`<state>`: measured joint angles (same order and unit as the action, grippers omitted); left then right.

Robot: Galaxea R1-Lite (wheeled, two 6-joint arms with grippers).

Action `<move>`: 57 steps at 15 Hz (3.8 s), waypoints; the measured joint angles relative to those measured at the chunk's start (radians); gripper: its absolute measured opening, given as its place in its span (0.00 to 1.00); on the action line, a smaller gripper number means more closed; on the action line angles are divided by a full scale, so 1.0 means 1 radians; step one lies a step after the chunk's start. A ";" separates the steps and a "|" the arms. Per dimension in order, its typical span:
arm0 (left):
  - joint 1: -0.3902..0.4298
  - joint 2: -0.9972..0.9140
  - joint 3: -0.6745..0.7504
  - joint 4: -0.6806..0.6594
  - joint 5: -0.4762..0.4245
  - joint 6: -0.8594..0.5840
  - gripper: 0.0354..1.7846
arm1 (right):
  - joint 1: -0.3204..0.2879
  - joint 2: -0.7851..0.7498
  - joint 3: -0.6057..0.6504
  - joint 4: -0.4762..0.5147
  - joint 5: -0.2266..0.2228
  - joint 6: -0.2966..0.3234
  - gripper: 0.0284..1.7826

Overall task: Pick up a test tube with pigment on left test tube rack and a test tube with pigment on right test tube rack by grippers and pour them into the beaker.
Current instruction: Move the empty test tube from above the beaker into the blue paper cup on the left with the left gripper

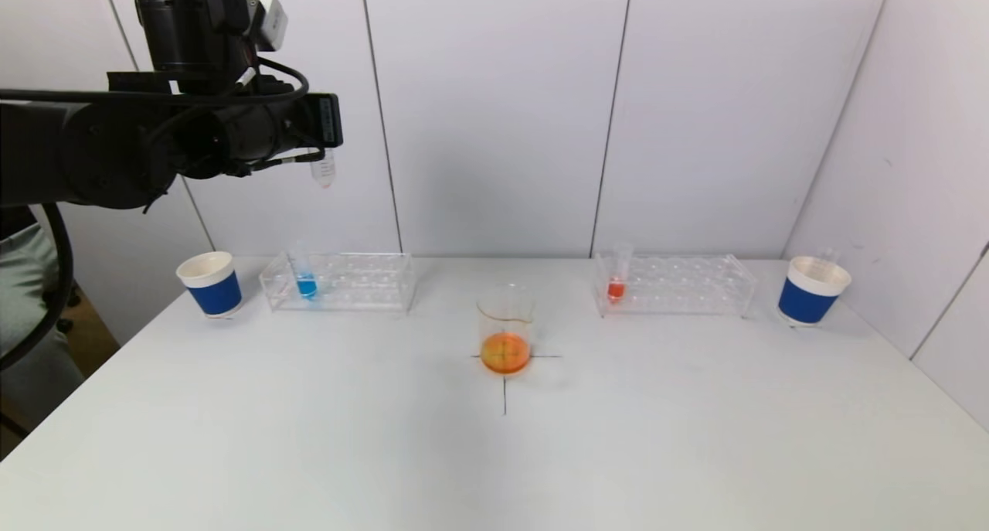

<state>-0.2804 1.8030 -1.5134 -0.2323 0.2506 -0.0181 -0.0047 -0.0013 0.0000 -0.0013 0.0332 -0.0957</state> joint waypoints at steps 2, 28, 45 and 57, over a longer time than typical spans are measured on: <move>0.054 -0.004 0.014 0.013 -0.001 -0.006 0.23 | 0.000 0.000 0.000 0.000 0.000 0.000 0.99; 0.518 0.339 -0.169 -0.022 -0.114 -0.033 0.23 | 0.000 0.000 0.000 0.000 0.000 0.000 0.99; 0.556 0.416 0.005 -0.251 -0.198 -0.004 0.23 | 0.000 0.000 0.000 0.000 0.000 0.000 0.99; 0.556 0.415 0.160 -0.393 -0.216 0.017 0.23 | 0.000 0.000 0.000 0.000 0.000 0.000 0.99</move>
<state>0.2755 2.2177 -1.3536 -0.6257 0.0345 -0.0013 -0.0047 -0.0013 0.0000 -0.0013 0.0332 -0.0957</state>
